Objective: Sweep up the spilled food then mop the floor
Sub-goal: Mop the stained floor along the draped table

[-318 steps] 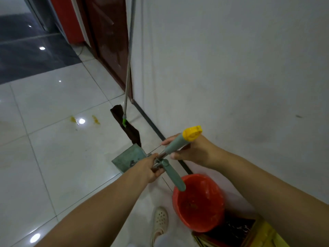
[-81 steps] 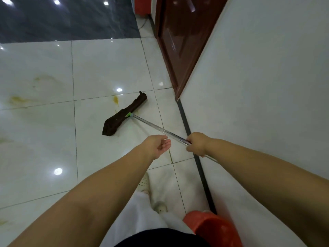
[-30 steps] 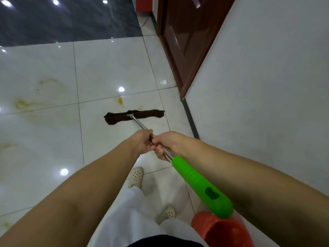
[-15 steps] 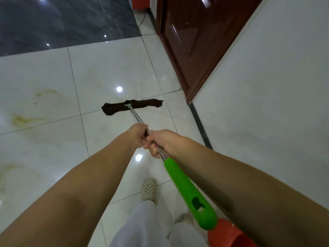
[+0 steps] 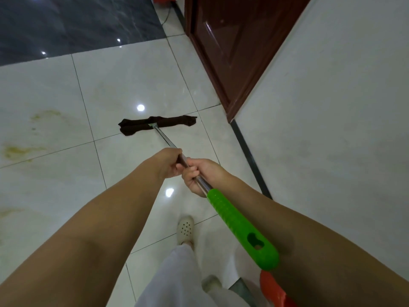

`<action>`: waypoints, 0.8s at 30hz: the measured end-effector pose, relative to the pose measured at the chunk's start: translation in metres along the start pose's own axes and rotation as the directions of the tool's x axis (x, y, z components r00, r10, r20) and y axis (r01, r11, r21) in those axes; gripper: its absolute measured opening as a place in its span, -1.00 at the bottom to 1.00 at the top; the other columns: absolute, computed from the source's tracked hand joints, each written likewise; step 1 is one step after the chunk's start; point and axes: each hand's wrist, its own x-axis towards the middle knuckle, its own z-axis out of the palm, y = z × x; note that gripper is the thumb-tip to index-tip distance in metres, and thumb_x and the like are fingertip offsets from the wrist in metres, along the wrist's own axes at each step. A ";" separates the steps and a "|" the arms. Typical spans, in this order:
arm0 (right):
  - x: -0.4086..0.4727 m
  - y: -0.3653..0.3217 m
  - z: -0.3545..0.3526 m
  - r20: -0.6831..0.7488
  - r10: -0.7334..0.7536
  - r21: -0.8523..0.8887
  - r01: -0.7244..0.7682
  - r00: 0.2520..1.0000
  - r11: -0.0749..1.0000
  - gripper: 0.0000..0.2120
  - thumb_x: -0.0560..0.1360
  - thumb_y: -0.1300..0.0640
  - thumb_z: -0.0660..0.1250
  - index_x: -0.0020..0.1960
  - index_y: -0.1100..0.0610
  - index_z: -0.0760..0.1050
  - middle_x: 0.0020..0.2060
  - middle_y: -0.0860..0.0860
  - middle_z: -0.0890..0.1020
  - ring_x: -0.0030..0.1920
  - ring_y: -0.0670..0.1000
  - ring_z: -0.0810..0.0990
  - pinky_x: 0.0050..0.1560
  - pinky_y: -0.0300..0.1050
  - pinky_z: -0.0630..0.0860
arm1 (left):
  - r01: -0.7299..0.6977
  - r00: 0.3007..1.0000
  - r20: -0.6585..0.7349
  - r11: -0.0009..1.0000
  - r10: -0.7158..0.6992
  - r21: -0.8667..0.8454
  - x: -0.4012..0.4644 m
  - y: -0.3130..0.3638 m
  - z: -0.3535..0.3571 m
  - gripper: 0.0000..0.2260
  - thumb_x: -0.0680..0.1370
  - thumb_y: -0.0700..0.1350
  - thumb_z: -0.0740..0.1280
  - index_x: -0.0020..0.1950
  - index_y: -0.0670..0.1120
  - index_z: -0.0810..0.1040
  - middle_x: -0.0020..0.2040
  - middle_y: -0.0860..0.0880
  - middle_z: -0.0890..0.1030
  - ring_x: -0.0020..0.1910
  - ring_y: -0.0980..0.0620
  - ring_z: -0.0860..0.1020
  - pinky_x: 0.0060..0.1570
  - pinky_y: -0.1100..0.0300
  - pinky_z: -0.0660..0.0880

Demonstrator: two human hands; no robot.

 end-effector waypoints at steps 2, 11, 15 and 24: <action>-0.009 0.005 -0.008 -0.025 -0.017 -0.037 0.016 1.000 0.999 -0.89 0.65 0.19 0.10 0.05 0.19 0.37 -0.27 0.15 0.48 -0.69 -0.15 0.34 -0.69 -0.41 0.32 | 0.005 1.000 0.015 0.997 -0.004 -0.072 -0.006 -0.009 0.006 -0.79 0.65 -0.16 0.13 -0.12 -0.25 0.39 -0.24 -0.14 0.52 -0.42 0.00 0.53 -0.59 0.25 0.48; -0.067 0.064 -0.084 -0.119 0.009 -0.107 -0.022 0.993 0.994 -0.81 0.62 0.17 0.16 -0.13 0.08 0.45 -0.23 -0.16 0.39 -0.71 -0.16 0.32 -0.72 -0.40 0.26 | 0.092 0.993 0.102 0.954 -0.065 -0.286 -0.037 -0.112 0.035 -0.65 0.64 -0.24 0.11 0.43 -0.20 0.23 -0.19 -0.21 0.56 -0.26 -0.05 0.56 -0.37 -0.01 0.48; -0.106 0.102 -0.127 -0.147 0.019 -0.121 -0.037 0.989 0.992 -0.78 0.62 0.19 0.15 -0.17 0.07 0.46 -0.41 -0.07 0.52 -0.71 -0.16 0.32 -0.72 -0.41 0.26 | 0.118 0.987 0.138 0.949 -0.080 -0.294 -0.065 -0.173 0.052 -0.65 0.64 -0.25 0.10 0.44 -0.19 0.22 -0.20 -0.24 0.55 -0.28 -0.09 0.56 -0.46 -0.03 0.52; -0.184 0.180 -0.197 -0.232 -0.009 -0.220 -0.043 0.973 0.975 -0.75 0.60 0.23 0.18 -0.21 0.00 0.40 -0.62 0.02 0.50 -0.73 -0.15 0.29 -0.72 -0.43 0.25 | 0.121 0.978 0.190 0.969 -0.080 -0.215 -0.134 -0.285 0.084 -0.65 0.65 -0.25 0.07 0.45 -0.23 0.24 -0.19 -0.26 0.53 -0.21 -0.11 0.57 -0.41 -0.04 0.53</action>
